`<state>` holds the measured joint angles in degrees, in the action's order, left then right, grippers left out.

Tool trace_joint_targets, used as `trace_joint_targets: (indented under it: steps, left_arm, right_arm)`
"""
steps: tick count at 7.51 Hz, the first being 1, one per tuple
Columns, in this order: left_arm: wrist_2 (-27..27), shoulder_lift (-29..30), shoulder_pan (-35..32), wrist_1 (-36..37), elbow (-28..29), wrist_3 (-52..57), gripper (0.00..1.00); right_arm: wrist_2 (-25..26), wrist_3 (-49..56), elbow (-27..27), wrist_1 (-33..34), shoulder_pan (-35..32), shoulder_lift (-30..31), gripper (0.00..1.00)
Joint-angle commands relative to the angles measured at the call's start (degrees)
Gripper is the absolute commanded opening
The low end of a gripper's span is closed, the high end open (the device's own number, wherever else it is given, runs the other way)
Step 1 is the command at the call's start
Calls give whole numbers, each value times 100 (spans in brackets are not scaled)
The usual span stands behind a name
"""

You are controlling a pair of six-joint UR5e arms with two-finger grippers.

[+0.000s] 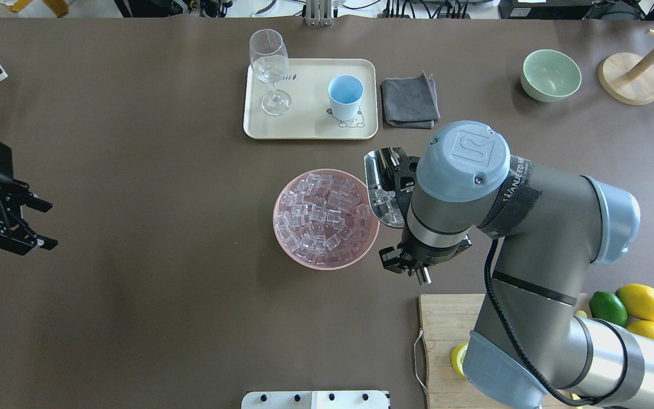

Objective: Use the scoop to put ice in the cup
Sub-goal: 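Lift the loaded scoop out of the bowl while the left arm withdraws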

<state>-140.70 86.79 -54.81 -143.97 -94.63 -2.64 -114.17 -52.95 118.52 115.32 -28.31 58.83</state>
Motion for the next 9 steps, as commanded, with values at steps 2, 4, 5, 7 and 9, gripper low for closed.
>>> trace_joint_targets:
  steps: [2,4,5,7,9]
  left_arm:
    - [-177,-276,-1106,2050,-179,0,98]
    - [-203,-285,-2159,3065,-188,0,98]
    - [-186,-476,-2444,3242,-179,0,98]
    - [-203,-619,-3180,3969,31,0,98]
    - [-405,-523,-3615,4611,129,-9,98]
  right_arm:
    - [-1219,250,-275,43,-498,-82,0]
    - [-1939,268,-1002,52,-910,-537,0]
    - [-2143,372,-1337,52,-1078,-783,0]
    - [-2442,505,-2144,43,-1368,-1345,0]
    - [-2610,698,-2866,34,-1536,-1812,0]
